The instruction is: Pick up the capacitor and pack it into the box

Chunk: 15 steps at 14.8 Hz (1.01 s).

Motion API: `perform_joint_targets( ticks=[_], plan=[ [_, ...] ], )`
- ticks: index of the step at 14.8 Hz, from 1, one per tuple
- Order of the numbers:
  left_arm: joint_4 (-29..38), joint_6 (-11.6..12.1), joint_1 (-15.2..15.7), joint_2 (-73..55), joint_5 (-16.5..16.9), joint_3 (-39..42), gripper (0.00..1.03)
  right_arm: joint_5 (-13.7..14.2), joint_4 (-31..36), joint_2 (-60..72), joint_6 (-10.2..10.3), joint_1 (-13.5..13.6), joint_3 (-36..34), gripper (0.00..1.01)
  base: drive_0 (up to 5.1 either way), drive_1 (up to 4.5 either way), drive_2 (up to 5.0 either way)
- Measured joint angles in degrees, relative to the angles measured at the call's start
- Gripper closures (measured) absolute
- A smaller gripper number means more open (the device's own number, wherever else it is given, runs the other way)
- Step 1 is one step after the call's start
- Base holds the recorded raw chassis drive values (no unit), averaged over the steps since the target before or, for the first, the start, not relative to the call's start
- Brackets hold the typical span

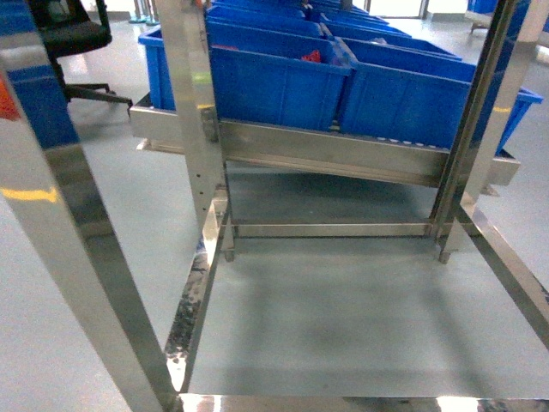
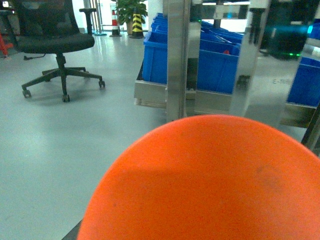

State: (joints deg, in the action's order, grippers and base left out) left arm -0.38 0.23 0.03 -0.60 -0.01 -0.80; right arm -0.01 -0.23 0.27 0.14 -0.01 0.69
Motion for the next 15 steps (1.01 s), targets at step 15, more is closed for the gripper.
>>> perform_joint_targets(
  ticks=[15],
  plan=[
    [0.0, 0.0, 0.0, 0.0, 0.0, 0.0, 0.60, 0.0, -0.2, 0.0, 0.0, 0.0, 0.0, 0.03, -5.0, 2.48, 2.5]
  ],
)
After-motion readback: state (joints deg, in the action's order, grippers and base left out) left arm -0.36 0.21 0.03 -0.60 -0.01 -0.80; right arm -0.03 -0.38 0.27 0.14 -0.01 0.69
